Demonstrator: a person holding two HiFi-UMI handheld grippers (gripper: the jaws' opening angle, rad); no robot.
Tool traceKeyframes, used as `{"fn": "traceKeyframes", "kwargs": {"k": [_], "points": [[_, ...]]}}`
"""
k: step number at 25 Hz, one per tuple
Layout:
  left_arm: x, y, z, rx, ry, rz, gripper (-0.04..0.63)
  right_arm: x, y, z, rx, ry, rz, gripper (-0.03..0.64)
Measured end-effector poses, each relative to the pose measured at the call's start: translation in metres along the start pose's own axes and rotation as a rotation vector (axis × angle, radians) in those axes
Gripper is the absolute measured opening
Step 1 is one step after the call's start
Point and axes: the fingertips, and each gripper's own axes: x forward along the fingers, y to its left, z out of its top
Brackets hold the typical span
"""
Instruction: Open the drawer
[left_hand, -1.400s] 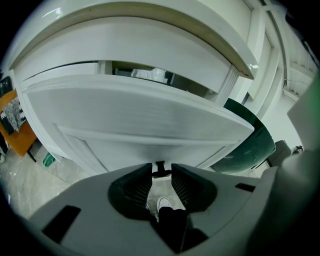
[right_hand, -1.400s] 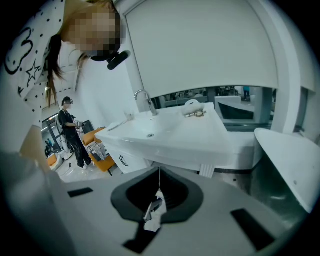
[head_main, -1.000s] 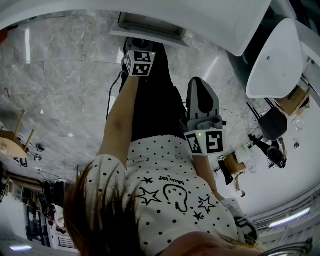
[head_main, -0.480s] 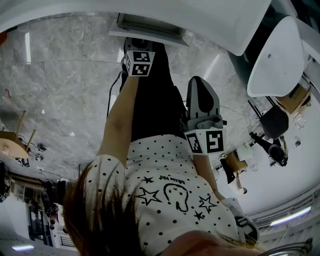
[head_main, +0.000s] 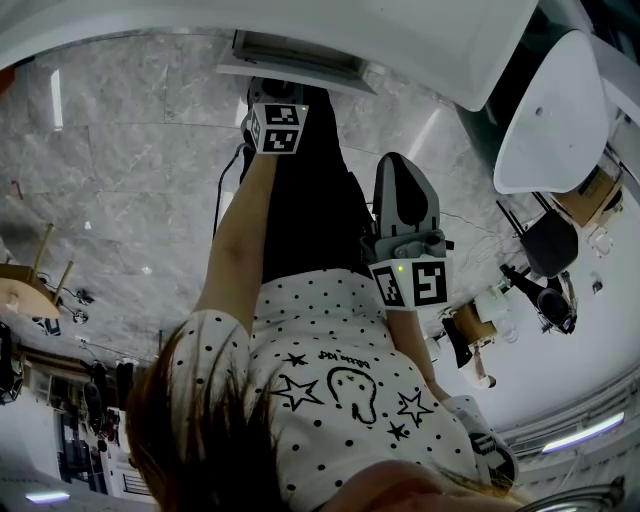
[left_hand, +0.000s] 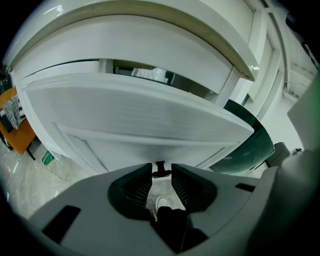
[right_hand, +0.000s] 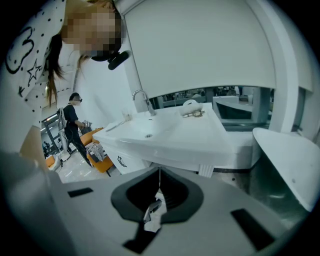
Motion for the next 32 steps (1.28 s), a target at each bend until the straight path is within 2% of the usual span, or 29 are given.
{"fn": "traceKeyframes", "kwargs": {"k": [32], "points": [[0.001, 0.001, 0.000, -0.003, 0.013, 0.017, 0.124, 0.006, -0.012, 0.004, 0.002, 0.007, 0.007, 0.015]]}}
